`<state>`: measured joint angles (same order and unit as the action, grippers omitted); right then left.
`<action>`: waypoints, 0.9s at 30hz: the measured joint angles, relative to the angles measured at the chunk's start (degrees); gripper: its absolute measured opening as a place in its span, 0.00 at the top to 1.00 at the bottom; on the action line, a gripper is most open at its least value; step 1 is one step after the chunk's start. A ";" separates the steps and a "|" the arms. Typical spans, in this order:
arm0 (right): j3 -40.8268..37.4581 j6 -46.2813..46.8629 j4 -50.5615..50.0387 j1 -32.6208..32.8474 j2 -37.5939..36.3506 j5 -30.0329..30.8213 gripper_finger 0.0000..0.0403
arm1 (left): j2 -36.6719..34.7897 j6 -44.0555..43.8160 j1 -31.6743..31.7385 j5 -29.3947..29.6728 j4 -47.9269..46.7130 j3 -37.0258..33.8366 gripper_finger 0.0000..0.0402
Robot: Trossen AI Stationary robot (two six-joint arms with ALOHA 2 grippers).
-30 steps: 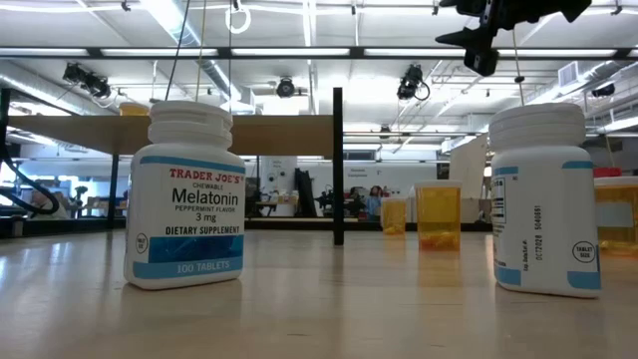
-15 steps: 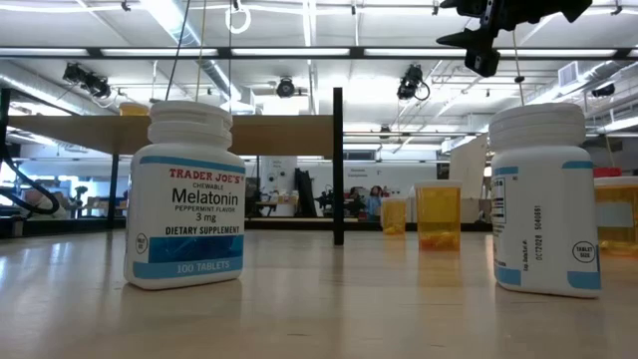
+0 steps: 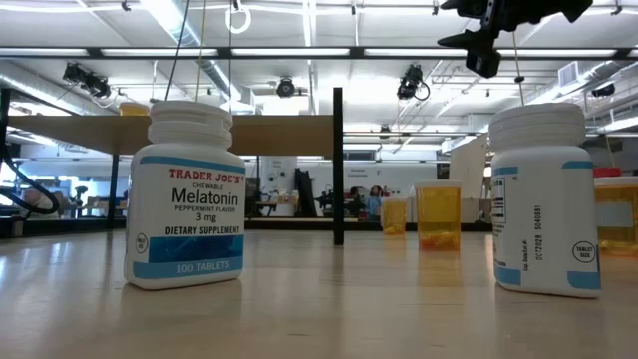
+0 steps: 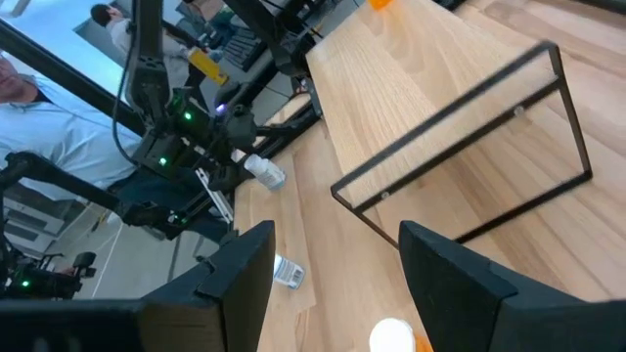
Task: Pick and place medicine bottles onto shelf by color
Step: Put the white pill bottle on the shelf
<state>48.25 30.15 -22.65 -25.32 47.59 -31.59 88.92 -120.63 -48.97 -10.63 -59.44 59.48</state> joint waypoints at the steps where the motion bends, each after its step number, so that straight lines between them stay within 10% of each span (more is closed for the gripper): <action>1: 0.00 0.00 -0.59 0.00 0.00 0.01 0.44 | 0.00 -0.08 0.00 0.09 0.01 0.00 0.34; 27: 0.00 -1.09 -3.17 0.00 0.00 1.05 0.44 | -2.01 14.08 6.07 1.83 -11.05 11.07 0.49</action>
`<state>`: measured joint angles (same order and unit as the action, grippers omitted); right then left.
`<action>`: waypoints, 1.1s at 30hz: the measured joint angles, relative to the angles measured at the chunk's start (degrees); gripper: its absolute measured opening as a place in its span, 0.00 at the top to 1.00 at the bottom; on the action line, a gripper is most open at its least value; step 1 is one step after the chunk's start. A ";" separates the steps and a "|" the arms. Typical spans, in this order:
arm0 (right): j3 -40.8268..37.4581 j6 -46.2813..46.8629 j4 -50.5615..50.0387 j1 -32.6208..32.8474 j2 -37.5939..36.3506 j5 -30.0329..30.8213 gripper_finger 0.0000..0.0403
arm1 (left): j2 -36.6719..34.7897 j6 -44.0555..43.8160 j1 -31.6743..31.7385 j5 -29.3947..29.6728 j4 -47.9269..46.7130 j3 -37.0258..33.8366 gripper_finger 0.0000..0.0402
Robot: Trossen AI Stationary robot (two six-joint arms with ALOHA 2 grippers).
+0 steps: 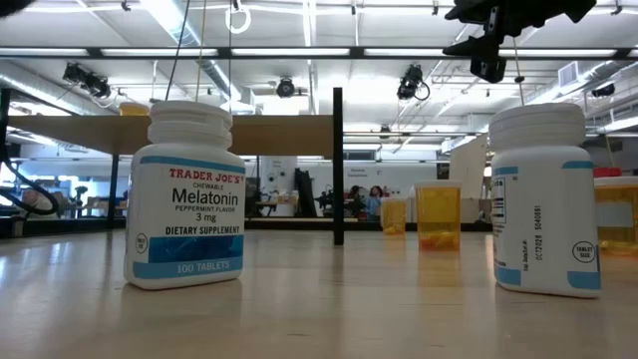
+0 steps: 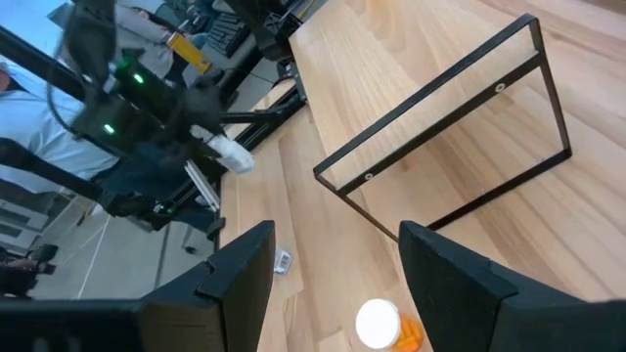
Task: Pick and place medicine bottles onto shelf by color
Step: Put the white pill bottle on the shelf
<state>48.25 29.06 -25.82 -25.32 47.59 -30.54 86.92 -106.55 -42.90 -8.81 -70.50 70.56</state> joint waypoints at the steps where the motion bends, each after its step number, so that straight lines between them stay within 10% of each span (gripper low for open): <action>1: 0.00 0.00 0.01 0.00 0.00 0.04 0.44 | -0.52 1.12 0.52 -0.01 -2.83 1.78 0.50; 6: 0.00 0.00 0.00 0.00 0.00 0.04 0.44 | -3.07 3.63 4.26 2.06 -19.77 10.94 0.52; 33: 0.00 -1.50 -3.02 -0.02 0.00 0.08 0.44 | -19.35 36.57 48.41 12.53 -19.48 15.33 0.53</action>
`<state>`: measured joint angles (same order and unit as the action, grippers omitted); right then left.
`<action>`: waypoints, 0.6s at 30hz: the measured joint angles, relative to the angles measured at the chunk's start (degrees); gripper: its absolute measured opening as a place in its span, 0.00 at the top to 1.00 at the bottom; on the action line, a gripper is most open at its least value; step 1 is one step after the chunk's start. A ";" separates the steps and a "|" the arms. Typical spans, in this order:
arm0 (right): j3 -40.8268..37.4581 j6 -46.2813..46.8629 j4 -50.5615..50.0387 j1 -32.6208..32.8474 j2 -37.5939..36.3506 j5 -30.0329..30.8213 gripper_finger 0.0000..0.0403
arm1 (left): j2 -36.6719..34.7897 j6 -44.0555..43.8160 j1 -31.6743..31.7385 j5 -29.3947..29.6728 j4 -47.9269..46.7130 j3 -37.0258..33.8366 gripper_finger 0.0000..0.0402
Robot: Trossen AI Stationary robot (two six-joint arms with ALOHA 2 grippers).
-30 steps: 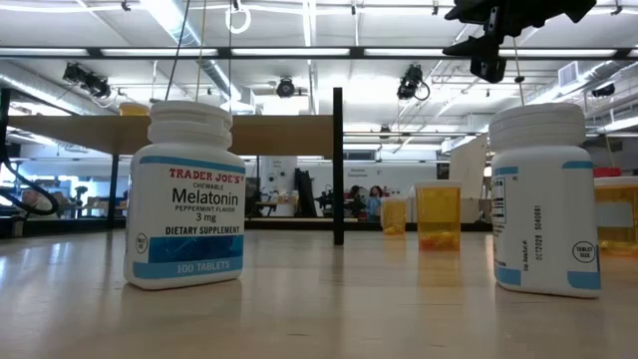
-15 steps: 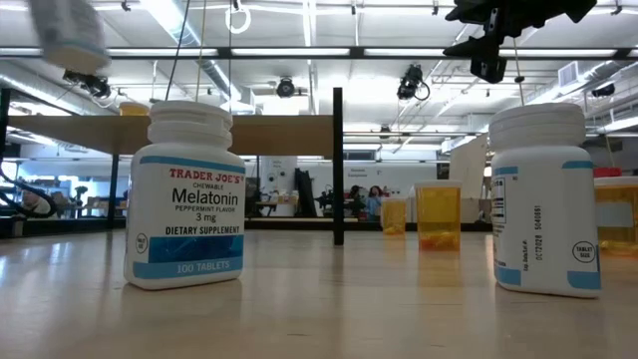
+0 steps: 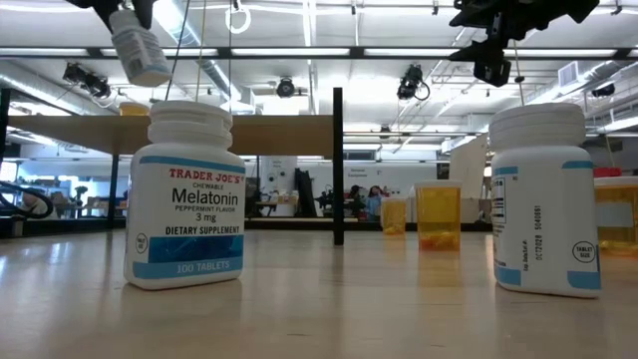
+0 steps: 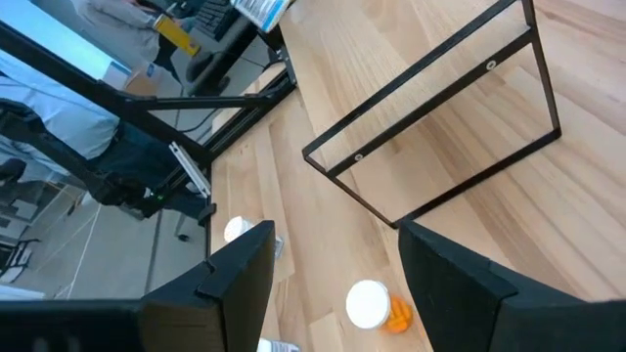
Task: Pick and place medicine bottles onto shelf by color
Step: Put the white pill bottle on the shelf
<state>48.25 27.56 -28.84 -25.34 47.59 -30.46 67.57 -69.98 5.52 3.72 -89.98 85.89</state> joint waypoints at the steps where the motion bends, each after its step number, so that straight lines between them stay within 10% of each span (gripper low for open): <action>1: 0.00 -0.03 -0.03 0.00 0.00 0.00 0.44 | -0.32 1.31 0.97 -0.21 -0.06 0.03 0.53; 18: 0.00 0.83 -0.20 0.00 0.00 7.71 0.44 | 1.05 21.42 10.14 4.14 0.02 14.24 0.52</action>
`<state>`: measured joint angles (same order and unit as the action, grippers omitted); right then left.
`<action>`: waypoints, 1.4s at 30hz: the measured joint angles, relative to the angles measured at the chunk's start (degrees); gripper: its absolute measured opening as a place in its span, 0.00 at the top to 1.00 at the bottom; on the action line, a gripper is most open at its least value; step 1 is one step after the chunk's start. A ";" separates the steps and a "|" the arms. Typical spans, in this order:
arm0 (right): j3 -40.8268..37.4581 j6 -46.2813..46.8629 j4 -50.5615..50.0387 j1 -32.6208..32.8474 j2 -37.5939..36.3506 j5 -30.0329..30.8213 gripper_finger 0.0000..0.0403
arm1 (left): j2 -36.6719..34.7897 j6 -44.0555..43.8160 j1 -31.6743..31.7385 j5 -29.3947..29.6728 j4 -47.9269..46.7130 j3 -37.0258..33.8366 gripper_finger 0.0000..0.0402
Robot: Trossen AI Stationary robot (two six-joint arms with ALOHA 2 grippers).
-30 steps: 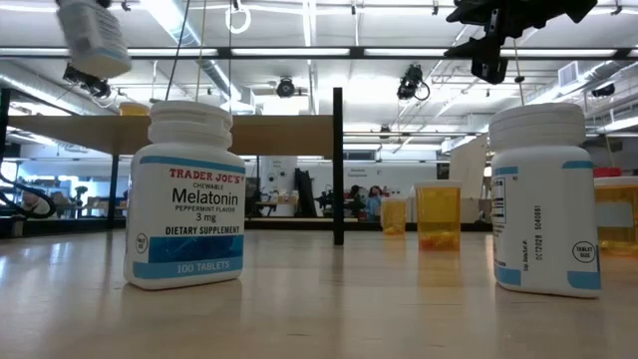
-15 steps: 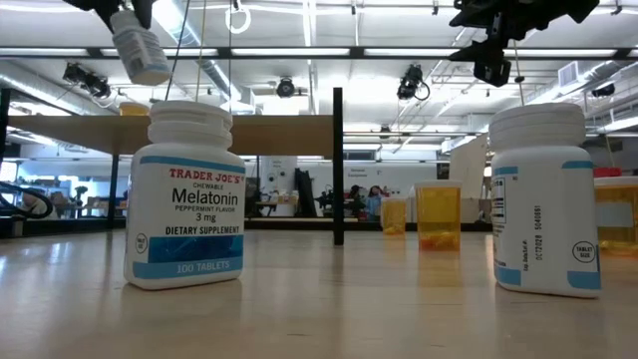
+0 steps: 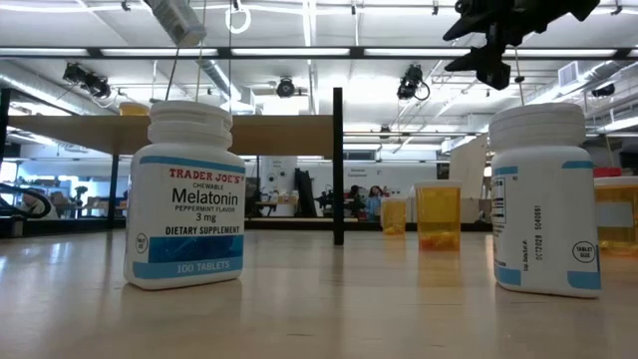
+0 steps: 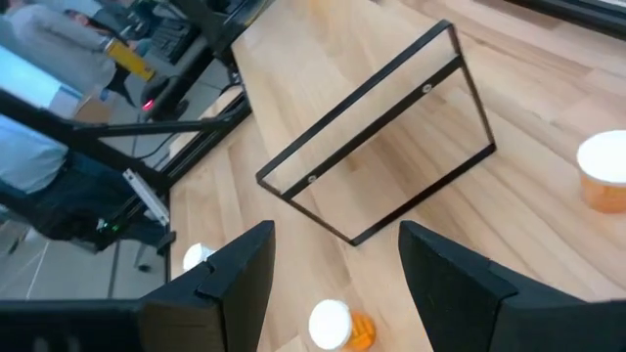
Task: Pick and place medicine bottles onto shelf by color
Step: Put the white pill bottle on the shelf
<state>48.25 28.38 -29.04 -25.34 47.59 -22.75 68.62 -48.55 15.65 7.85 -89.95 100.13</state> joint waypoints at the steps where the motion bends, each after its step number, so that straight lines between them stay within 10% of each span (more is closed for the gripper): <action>1: 0.00 0.43 0.00 0.01 -0.01 0.44 0.44 | 0.21 0.03 0.65 -0.19 -0.08 -1.32 0.52; 16: 0.00 3.46 0.01 0.00 -0.01 3.53 0.44 | -2.87 6.12 6.80 -6.90 -0.10 -24.18 0.52; 42: 0.00 4.41 0.01 -0.02 0.00 6.43 0.44 | -10.86 8.82 9.23 -10.31 -0.06 -21.94 0.53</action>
<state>48.25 32.79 -29.03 -25.36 47.59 -16.32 57.76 -39.74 24.88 -2.46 -90.01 78.18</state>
